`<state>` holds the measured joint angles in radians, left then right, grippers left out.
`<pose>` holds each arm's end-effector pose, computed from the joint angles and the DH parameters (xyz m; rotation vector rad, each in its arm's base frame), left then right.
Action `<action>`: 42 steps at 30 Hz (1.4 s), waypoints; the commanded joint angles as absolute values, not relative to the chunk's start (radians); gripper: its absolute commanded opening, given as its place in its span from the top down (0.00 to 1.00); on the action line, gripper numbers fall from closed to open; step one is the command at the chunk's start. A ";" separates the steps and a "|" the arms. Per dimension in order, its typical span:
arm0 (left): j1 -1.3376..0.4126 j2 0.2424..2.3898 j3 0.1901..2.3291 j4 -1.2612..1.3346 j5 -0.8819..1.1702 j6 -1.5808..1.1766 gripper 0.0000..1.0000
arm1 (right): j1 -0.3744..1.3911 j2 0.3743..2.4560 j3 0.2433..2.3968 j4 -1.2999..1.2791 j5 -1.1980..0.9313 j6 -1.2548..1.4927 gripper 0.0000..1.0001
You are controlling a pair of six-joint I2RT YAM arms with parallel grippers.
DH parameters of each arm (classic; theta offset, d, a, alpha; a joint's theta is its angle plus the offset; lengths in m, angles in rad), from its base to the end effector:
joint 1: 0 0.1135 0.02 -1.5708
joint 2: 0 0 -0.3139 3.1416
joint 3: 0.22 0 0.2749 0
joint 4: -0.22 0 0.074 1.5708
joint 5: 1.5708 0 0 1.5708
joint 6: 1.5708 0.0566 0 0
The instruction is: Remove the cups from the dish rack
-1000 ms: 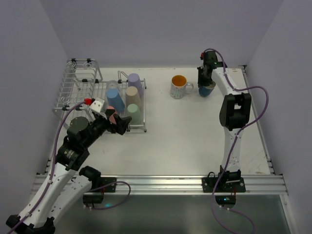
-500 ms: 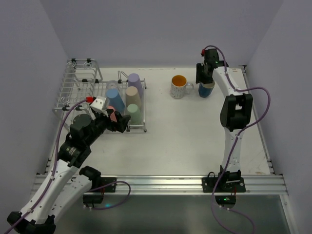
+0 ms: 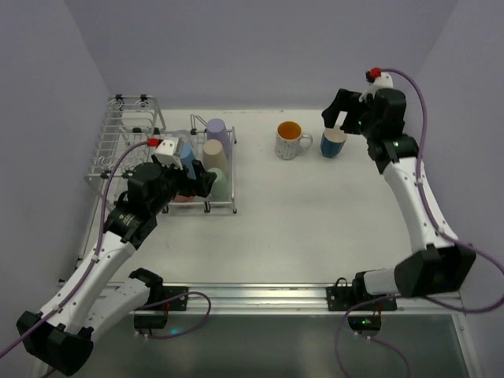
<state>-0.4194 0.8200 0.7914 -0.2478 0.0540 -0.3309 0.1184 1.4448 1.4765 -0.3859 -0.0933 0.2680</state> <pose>0.1826 -0.0848 0.3597 0.1219 1.8818 -0.5695 0.3658 0.0488 0.4482 0.0820 1.9373 0.3479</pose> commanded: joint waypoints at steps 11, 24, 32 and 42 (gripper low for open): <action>-0.554 1.014 0.856 -0.169 -0.245 -0.357 0.00 | 0.173 1.164 0.985 0.041 -0.337 0.485 0.07; -0.606 1.198 0.835 -0.101 -0.411 -0.310 0.01 | 0.181 1.163 0.963 0.087 -0.426 0.506 0.08; -0.604 1.264 0.822 -0.038 -0.405 -0.310 0.20 | 0.190 1.175 0.965 0.089 -0.426 0.503 0.09; -0.606 1.211 0.787 -0.023 -0.390 -0.318 0.64 | 0.230 1.161 0.979 0.068 -0.414 0.499 0.09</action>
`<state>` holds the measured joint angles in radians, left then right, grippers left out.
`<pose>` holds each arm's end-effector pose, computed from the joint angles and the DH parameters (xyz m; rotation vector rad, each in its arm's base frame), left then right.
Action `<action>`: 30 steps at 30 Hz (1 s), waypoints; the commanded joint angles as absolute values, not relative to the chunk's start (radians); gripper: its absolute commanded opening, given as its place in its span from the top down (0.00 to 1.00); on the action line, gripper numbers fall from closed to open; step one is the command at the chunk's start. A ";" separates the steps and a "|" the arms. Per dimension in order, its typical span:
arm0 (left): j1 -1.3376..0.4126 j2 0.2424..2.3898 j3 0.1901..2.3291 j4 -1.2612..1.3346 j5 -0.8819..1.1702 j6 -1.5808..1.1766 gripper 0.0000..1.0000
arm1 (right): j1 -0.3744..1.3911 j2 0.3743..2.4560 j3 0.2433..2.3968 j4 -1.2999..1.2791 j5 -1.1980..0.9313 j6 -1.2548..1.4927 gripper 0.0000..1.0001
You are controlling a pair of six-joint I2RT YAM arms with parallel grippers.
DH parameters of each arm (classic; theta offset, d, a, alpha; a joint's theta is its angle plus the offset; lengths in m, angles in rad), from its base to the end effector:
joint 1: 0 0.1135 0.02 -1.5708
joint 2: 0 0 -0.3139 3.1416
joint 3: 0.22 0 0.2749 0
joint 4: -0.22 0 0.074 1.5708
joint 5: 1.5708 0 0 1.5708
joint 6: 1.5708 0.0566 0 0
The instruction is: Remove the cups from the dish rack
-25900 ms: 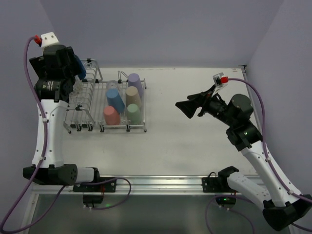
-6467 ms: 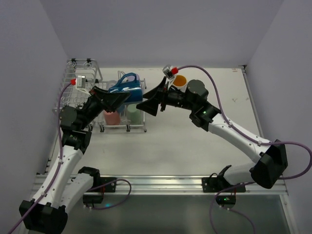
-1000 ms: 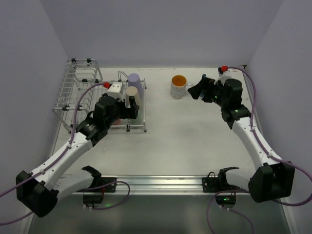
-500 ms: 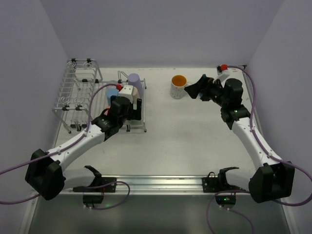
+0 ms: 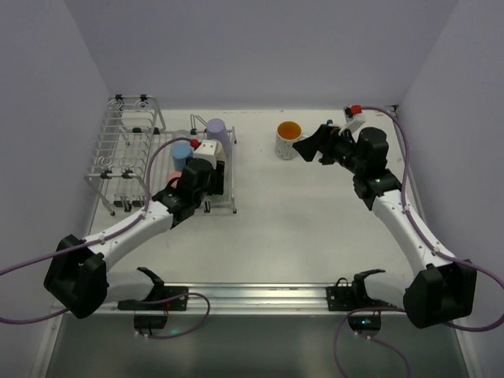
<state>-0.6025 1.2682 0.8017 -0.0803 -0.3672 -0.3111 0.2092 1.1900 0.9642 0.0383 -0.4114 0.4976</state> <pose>0.2598 -0.1541 0.2801 0.0868 2.0800 -0.1682 0.2906 0.0848 0.3799 -0.0491 1.8249 0.8677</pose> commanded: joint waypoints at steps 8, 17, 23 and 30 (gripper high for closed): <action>-0.611 0.993 0.863 -0.136 -0.249 -0.334 0.69 | 0.360 1.056 0.941 0.110 -0.364 0.590 0.09; -0.609 0.751 0.809 0.091 -0.055 -0.547 0.76 | 0.422 1.025 0.742 0.541 -0.609 0.870 0.13; -0.611 0.684 0.635 0.384 0.061 -0.767 0.76 | 0.477 1.087 0.721 0.733 -0.730 0.988 0.14; -0.611 0.706 0.612 0.474 0.133 -0.813 0.77 | 0.548 1.153 0.752 0.818 -0.775 1.028 0.14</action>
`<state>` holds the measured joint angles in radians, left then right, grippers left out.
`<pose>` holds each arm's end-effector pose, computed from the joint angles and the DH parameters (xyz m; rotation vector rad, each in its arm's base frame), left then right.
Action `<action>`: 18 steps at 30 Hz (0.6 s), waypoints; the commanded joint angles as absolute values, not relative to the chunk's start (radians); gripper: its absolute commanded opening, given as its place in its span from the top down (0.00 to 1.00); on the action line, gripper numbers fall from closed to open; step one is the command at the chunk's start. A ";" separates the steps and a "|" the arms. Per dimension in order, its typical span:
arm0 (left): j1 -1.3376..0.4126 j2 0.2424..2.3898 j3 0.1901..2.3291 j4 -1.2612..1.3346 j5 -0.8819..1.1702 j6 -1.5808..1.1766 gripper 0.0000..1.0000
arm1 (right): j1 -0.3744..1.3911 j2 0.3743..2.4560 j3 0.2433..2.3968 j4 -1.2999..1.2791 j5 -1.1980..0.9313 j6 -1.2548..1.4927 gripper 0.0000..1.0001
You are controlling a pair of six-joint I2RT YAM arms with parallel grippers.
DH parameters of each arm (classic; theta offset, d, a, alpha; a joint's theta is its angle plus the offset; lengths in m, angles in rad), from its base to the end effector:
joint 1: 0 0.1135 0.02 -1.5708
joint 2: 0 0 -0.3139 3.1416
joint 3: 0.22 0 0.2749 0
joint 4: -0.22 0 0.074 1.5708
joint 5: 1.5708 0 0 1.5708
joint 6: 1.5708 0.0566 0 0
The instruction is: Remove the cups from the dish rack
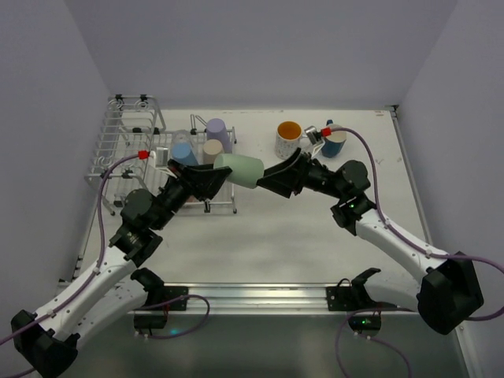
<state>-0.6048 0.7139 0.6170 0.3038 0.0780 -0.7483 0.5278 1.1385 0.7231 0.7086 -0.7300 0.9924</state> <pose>0.1482 -0.1078 0.3796 -0.0348 1.4677 -1.1755 0.2137 0.1683 0.3787 -0.3816 1.5402 1.6998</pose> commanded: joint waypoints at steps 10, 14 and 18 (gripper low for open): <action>-0.611 0.739 0.539 0.616 0.196 -0.867 0.68 | 0.569 1.258 0.770 1.113 -0.758 1.233 0.37; -0.609 0.741 0.526 0.611 0.204 -0.858 0.53 | 0.572 1.319 0.779 1.241 -0.715 1.316 0.65; -0.611 0.727 0.543 0.539 0.190 -0.818 0.17 | 0.574 1.324 0.781 1.215 -0.677 1.312 1.00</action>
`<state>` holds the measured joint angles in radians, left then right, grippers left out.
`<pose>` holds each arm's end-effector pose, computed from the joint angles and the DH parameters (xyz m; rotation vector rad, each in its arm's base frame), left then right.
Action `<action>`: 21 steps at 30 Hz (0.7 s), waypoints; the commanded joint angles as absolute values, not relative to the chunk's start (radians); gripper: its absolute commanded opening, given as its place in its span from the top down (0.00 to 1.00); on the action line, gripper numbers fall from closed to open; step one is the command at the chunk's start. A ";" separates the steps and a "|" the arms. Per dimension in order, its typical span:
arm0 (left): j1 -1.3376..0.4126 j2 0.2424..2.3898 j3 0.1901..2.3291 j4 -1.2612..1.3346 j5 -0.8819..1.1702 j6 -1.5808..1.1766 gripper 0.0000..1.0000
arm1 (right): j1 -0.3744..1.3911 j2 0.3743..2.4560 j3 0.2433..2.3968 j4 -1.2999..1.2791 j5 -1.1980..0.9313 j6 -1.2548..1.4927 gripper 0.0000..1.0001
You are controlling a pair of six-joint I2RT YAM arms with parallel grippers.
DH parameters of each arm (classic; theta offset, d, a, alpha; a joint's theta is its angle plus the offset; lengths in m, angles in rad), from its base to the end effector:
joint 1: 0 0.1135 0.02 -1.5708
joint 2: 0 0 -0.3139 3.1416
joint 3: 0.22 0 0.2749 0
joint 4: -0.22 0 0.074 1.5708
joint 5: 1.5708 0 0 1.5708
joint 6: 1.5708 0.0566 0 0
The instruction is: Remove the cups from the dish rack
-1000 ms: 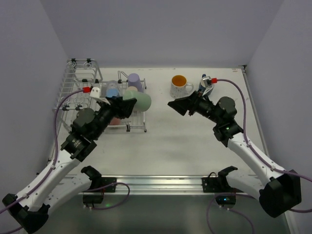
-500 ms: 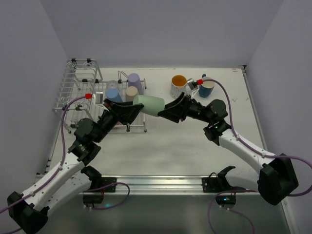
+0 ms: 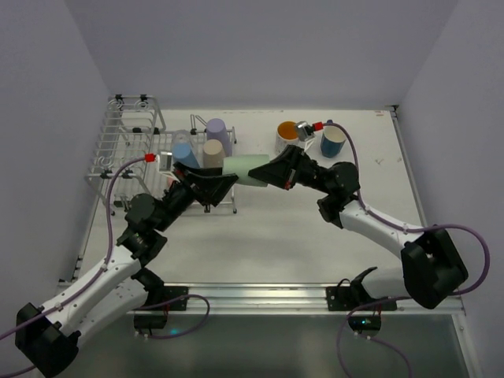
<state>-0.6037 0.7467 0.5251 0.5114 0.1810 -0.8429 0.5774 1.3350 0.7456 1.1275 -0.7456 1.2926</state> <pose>0.1496 -0.1156 0.3633 0.0022 1.4115 -1.3396 0.2323 0.1972 0.3787 -0.3540 1.4122 1.9776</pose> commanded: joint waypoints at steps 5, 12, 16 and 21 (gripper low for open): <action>-0.609 0.709 0.704 0.162 0.114 -0.614 0.00 | 0.572 1.195 0.816 0.756 -0.621 1.031 1.00; -0.611 0.652 0.807 -0.218 -0.033 -0.379 0.00 | 0.513 1.137 1.027 -0.051 -0.327 0.517 1.00; -0.611 0.608 0.749 -0.291 -0.071 -0.318 0.00 | 0.384 1.163 1.062 -0.273 -0.250 0.401 1.00; -0.609 0.609 0.726 -0.313 -0.075 -0.265 0.00 | 0.267 1.230 1.121 -0.440 0.053 0.324 1.00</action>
<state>-0.6056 0.6052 0.7364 -0.2394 -0.0608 -0.3504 0.3088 1.1881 1.0477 -0.2333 -0.1661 0.4427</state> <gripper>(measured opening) 0.997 0.121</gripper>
